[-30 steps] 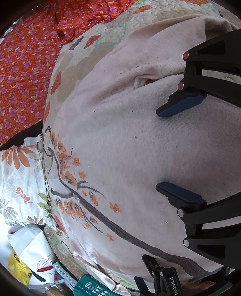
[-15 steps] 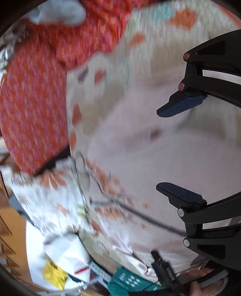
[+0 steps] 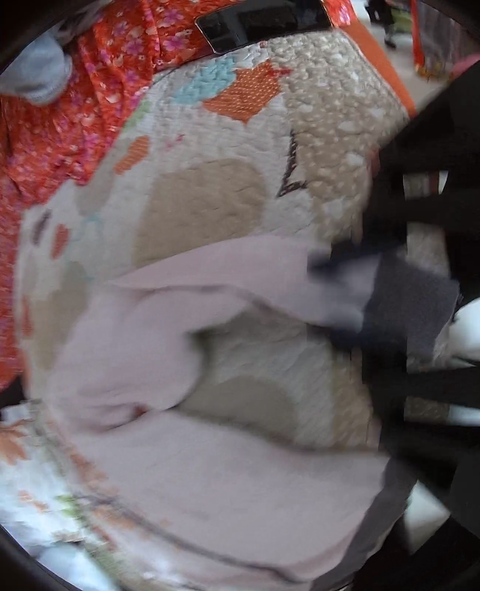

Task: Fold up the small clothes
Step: 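Grasp the sleeve by its grey cuff with the right gripper and lift, then lay the held sleeve across the cardigan body and open the right gripper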

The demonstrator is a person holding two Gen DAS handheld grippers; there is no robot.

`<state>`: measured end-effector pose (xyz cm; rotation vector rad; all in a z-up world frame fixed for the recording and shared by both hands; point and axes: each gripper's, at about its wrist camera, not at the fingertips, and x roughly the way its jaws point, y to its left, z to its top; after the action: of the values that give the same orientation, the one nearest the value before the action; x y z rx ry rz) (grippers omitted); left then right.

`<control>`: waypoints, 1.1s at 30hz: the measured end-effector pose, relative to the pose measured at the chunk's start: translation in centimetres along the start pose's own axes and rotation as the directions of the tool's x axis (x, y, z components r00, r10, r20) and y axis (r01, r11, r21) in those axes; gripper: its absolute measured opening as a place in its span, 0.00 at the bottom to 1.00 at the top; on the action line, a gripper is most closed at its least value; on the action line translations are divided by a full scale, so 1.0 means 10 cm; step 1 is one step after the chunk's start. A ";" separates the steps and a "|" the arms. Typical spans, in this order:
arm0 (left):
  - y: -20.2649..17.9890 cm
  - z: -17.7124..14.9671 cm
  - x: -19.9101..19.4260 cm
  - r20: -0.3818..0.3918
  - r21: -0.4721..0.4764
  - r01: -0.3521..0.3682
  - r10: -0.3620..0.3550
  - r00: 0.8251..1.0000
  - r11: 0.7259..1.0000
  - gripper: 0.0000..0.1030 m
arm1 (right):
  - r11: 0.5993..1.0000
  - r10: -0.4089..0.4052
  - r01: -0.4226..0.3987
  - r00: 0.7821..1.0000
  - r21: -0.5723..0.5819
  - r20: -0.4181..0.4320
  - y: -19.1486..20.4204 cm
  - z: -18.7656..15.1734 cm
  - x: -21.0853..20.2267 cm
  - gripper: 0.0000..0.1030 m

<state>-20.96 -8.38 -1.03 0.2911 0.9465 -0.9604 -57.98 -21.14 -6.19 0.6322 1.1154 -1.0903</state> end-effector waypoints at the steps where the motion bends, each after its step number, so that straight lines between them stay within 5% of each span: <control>1: 0.00 0.01 -0.01 0.001 -0.002 0.004 -0.004 1.000 1.000 0.87 | 1.000 -0.023 0.023 1.000 -0.005 0.006 -0.06 0.03 -0.06 0.06; 7: -0.03 0.03 -0.07 0.015 0.001 0.022 -0.022 1.000 1.000 0.87 | 0.963 -0.246 0.224 0.957 0.150 0.150 -0.86 0.35 -0.71 0.07; 11: -0.05 0.01 -0.07 0.012 0.009 0.024 -0.024 1.000 1.000 0.87 | 0.910 -0.329 0.281 0.937 0.304 0.119 -1.43 0.44 -0.71 0.30; 16: -0.02 0.01 -0.04 0.003 -0.012 0.021 -0.021 1.000 1.000 0.87 | 0.875 -0.094 -0.016 0.975 0.484 0.203 -1.70 0.17 -0.74 0.48; 21: 0.00 0.00 0.00 -0.021 -0.032 0.040 -0.041 0.999 0.999 0.87 | 0.810 0.099 -0.219 0.965 0.545 0.241 -1.48 -0.04 -0.44 0.52; 24: -0.02 -0.01 -0.03 -0.009 -0.014 0.033 -0.033 0.999 0.999 0.87 | 0.711 0.189 -0.300 0.953 0.636 0.238 -1.51 -0.07 -0.03 0.52; 28: 0.02 0.04 -0.12 0.027 -0.013 0.024 -0.023 0.999 1.000 0.87 | 0.598 0.129 -0.287 0.956 0.748 0.264 -1.64 -0.04 0.27 0.52; 33: 0.20 0.24 -0.22 0.068 -0.040 0.002 0.000 0.998 0.999 0.87 | 0.590 0.033 -0.273 0.948 0.760 0.315 -1.66 0.21 0.38 0.52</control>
<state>-18.55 -7.38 1.75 0.2227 0.9028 -0.9455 -72.28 -30.59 -7.28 1.2214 0.2495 -1.4672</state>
